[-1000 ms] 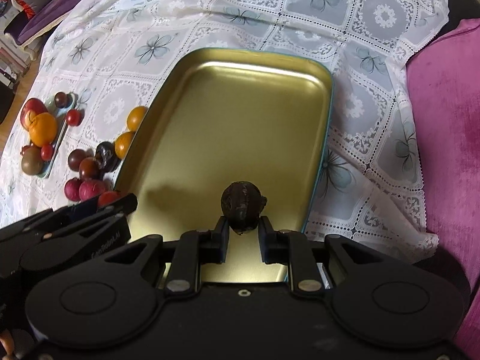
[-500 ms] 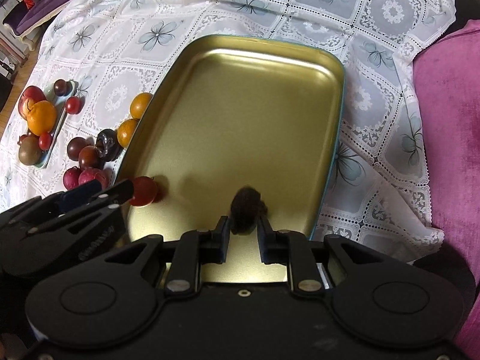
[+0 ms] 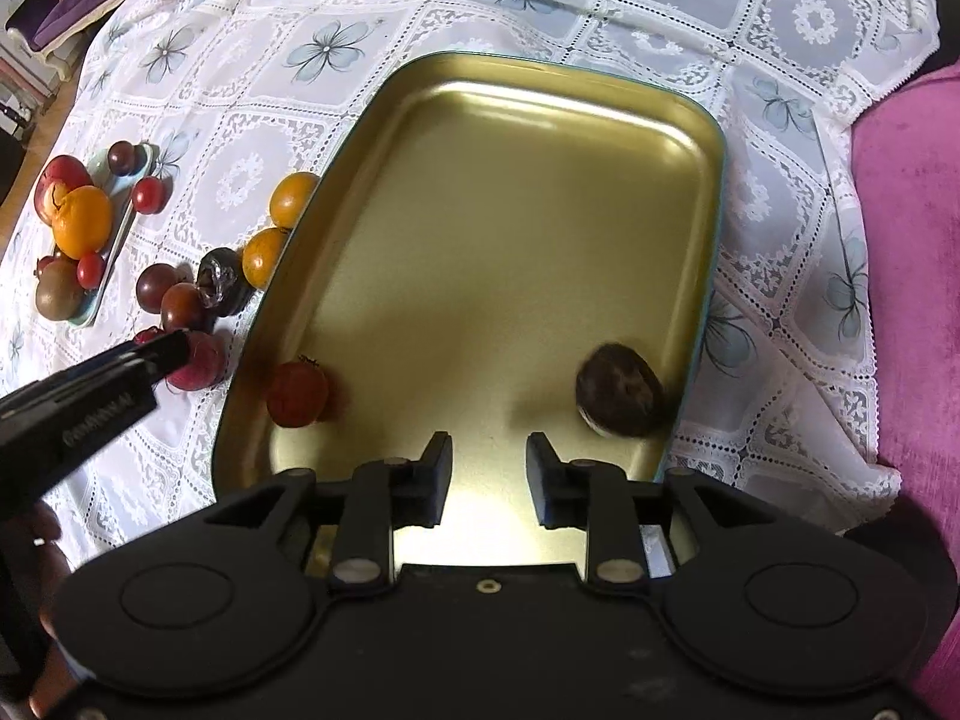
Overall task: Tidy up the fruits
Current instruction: 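Grasp a red plum with the left tool while the right tool grasps a small orange tomato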
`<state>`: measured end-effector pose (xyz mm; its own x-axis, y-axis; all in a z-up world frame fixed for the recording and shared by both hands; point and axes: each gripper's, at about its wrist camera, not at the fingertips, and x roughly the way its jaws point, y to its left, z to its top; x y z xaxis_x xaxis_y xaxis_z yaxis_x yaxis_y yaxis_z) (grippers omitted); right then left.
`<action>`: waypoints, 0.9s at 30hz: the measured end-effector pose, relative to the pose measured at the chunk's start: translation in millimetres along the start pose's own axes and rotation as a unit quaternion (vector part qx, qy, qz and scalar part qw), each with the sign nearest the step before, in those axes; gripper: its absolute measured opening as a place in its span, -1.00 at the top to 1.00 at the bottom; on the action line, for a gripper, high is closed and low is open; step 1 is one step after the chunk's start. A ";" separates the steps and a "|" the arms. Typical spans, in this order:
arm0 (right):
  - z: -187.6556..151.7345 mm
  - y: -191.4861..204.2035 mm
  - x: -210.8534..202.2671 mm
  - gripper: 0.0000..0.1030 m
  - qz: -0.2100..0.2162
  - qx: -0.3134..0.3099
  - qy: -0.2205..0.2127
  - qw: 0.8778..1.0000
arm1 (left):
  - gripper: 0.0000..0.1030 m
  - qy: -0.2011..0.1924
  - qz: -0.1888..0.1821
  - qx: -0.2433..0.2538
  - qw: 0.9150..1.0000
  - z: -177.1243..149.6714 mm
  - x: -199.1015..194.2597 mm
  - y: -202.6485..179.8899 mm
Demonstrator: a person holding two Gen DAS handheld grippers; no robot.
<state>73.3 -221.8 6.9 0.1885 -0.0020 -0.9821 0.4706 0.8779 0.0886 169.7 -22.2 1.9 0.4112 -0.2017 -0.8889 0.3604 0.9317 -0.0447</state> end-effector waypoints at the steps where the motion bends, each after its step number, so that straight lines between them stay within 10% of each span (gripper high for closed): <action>1: 1.9 1.2 0.1 0.40 -0.001 -0.002 -0.001 1.000 | 0.11 0.000 0.004 -0.006 1.000 1.2 1.7 6.4; 13: 14.0 14.4 5.8 0.37 0.016 -0.020 0.001 1.000 | 0.11 0.025 -0.002 -0.059 0.998 6.5 28.0 73.1; 27: 21.3 20.9 8.7 0.37 0.022 -0.027 -0.001 0.999 | 0.11 0.018 -0.053 -0.037 0.998 4.5 30.7 66.5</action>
<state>103.1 -213.7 3.8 0.2100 0.0353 -0.9771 0.4156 0.9013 0.1219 210.0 32.3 -26.3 0.3423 -0.2910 -0.8934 0.3367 0.9257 -0.1725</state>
